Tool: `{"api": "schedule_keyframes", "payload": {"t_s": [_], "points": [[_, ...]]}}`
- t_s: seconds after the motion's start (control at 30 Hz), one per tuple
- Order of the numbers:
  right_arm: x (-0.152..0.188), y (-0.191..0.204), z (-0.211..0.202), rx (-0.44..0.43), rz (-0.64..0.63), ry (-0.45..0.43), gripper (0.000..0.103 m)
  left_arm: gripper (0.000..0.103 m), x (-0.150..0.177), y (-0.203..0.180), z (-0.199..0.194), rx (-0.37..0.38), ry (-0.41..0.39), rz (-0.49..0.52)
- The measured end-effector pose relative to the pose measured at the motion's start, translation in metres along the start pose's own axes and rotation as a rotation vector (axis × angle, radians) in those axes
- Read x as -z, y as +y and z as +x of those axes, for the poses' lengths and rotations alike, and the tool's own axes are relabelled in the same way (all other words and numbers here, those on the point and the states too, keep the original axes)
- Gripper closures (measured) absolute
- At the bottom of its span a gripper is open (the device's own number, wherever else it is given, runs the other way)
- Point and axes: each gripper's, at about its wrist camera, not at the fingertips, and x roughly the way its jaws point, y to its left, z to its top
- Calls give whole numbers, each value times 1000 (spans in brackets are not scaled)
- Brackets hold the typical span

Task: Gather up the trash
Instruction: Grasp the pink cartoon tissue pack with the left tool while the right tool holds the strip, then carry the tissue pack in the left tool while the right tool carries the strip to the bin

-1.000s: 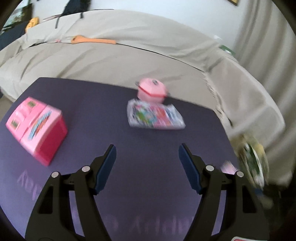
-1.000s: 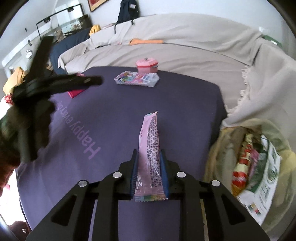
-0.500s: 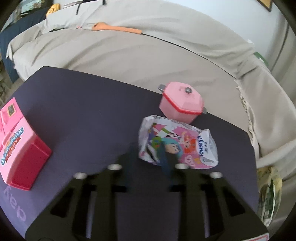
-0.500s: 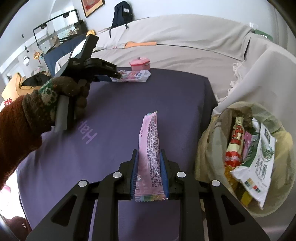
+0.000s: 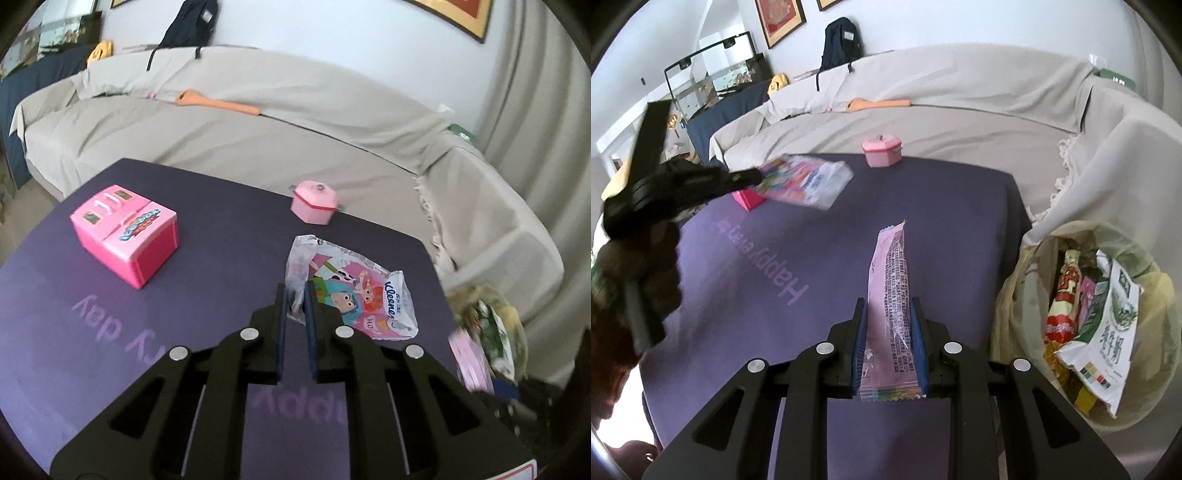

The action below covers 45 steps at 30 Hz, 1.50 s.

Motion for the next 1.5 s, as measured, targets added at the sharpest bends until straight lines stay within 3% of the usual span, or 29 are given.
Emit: {"api": "schedule_keyframes", "payload": {"t_s": [0.33, 0.6, 0.73, 0.87, 1.23, 1.37, 1.5], "points": [[-15, -25, -64, 74, 14, -144, 81, 94, -3, -79, -60, 81, -110, 134], [-10, -79, -130, 237, 29, -257, 81, 94, 4, -155, -52, 204, -36, 193], [-5, -114, -152, 280, 82, -274, 81, 94, 9, -206, -32, 268, 3, 259], [3, -139, -162, 296, 129, -279, 81, 94, 15, -238, 0, 293, 61, 263], [14, -164, -147, 301, 160, -251, 81, 93, 33, -270, 81, 293, 204, 217], [17, -170, -140, 294, 178, -233, 81, 76, 39, -267, 92, 289, 235, 202], [19, -168, -130, 282, 184, -214, 81, 72, 40, -259, 90, 279, 226, 190]]}}
